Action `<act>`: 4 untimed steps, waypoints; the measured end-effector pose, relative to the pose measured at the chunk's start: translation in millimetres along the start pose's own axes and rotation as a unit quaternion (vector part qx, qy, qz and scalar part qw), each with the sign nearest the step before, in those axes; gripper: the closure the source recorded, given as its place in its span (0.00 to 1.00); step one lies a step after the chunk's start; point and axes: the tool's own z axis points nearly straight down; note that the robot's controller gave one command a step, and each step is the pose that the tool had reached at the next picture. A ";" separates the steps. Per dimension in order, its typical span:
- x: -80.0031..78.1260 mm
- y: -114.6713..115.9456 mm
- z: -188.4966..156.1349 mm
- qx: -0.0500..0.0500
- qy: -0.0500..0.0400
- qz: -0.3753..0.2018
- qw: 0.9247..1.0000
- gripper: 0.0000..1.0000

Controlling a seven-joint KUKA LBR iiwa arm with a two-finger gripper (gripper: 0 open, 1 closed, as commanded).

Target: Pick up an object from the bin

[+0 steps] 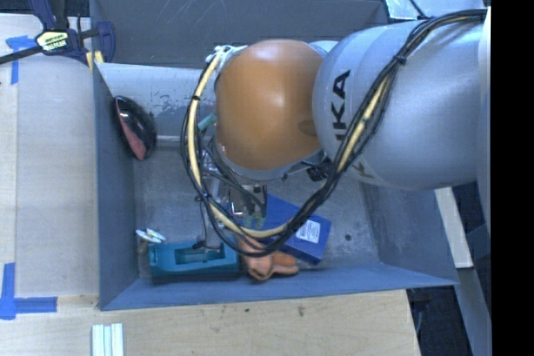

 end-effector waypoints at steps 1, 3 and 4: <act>-1.9 -1.0 -4.6 -0.001 -0.004 0.002 1.000 0.00; 3.9 -23.0 81.8 0.000 -0.003 -0.090 0.996 0.00; 5.0 -19.3 82.0 0.000 -0.003 -0.136 0.991 0.00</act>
Offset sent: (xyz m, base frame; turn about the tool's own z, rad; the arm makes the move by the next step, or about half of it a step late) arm -0.0047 -0.0326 -0.1443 -0.2154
